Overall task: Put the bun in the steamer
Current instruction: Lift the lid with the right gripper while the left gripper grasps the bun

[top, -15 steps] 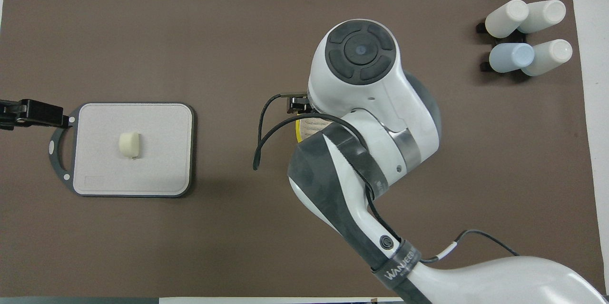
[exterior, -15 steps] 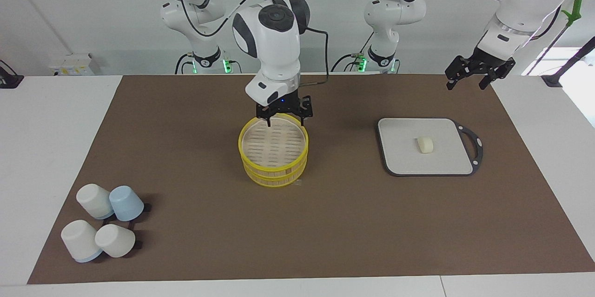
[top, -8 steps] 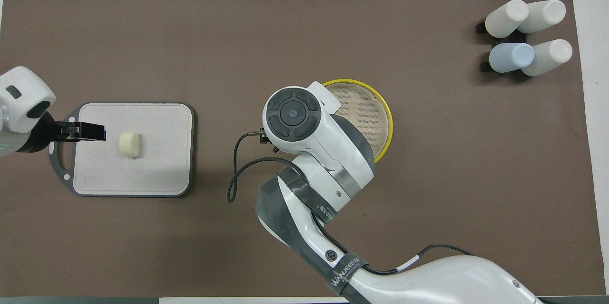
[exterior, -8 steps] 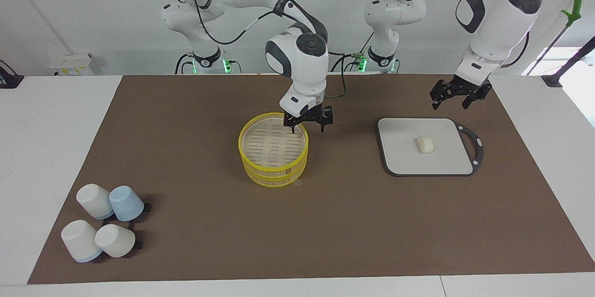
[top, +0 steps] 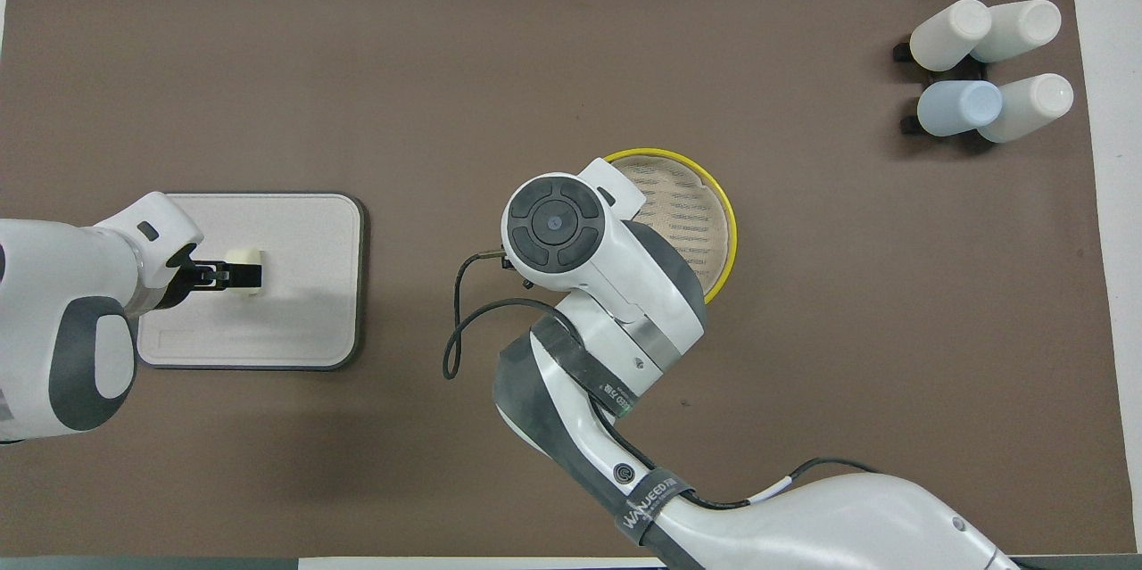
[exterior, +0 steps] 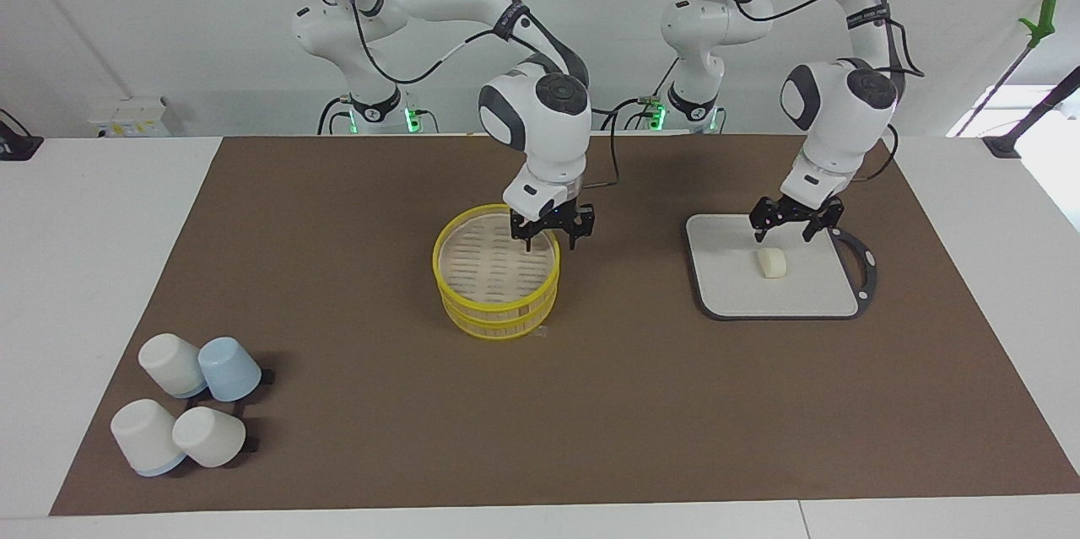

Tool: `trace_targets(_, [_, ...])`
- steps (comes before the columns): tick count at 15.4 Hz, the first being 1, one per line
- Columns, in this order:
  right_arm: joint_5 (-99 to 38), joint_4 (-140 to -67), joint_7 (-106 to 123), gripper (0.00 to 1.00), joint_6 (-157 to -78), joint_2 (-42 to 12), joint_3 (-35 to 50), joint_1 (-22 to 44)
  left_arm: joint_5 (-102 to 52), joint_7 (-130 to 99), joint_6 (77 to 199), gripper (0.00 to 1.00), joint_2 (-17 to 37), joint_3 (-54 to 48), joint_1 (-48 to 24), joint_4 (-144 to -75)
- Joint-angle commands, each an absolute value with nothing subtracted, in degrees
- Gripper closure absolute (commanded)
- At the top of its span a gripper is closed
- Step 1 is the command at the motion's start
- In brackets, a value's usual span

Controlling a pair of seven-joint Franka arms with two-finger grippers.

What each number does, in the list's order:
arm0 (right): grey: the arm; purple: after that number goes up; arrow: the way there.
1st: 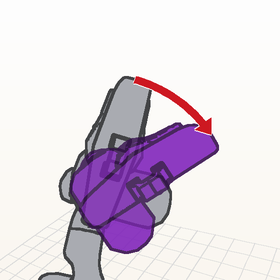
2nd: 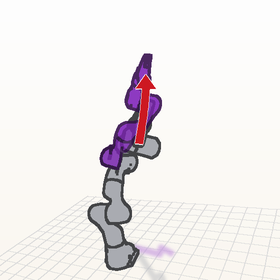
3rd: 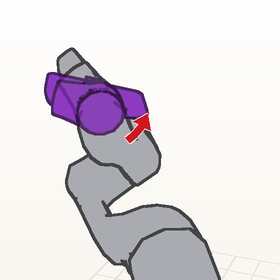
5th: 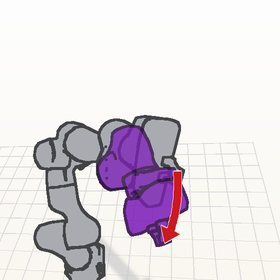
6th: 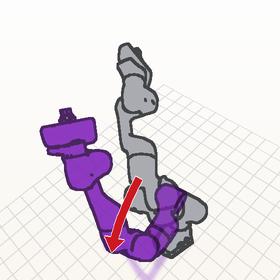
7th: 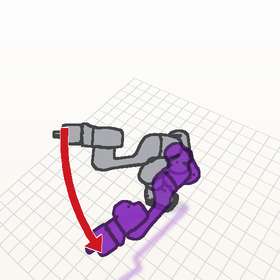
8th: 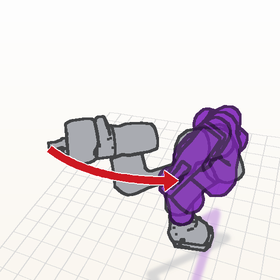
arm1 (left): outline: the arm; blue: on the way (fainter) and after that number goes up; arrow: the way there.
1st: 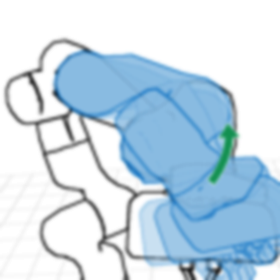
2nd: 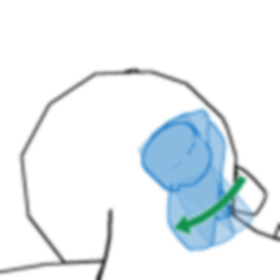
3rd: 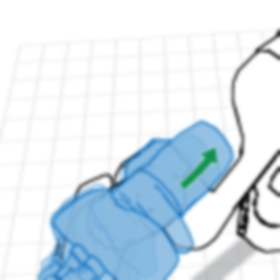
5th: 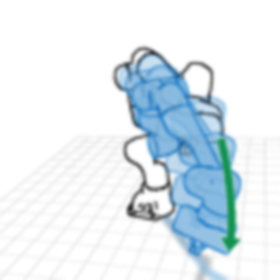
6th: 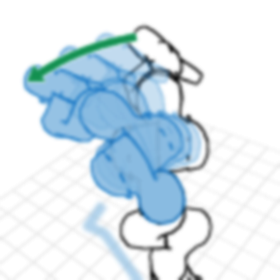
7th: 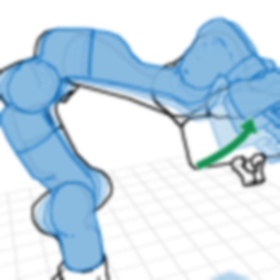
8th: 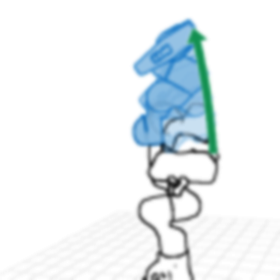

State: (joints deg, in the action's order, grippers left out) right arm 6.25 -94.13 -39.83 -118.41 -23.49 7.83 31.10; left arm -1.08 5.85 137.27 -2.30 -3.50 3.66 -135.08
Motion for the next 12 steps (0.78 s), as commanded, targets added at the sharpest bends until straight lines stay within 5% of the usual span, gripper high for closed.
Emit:
trace_targets(1, [7.5,-95.9,-39.1,0.69,-119.8,-22.1,8.3,30.6,-1.2,7.1,140.7,0.0,-0.7,-3.5,4.1,-136.1])
trace_targets(4, [7.5,-95.6,-38.7,0.98,-119.9,-22.1,8.3,30.5,-1.2,6.9,144.8,0.0,0.1,-3.5,4.0,-137.9])
trace_targets(8, [7.5,-91.0,-38.5,0.99,-116.4,-22.8,8.3,29.8,-1.2,7.0,147.3,0.0,1.8,-3.5,4.1,-138.0])
trace_targets(9, [7.6,-88.2,-38.2,0.99,-113.5,-23.5,8.3,29.7,-1.2,7.0,147.3,0.05,1.8,-3.5,4.0,-138.0])
trace_targets(11, [7.6,-81.3,-34.5,0.99,-104.1,-25.0,8.1,29.4,-1.2,7.0,147.3,0.32,1.8,-3.5,4.0,-137.8])
trace_targets(12, [7.3,-79.6,-31.2,0.99,-101.5,-24.5,8.0,28.2,-1.2,7.0,147.3,0.53,1.8,-3.5,3.9,-137.8])
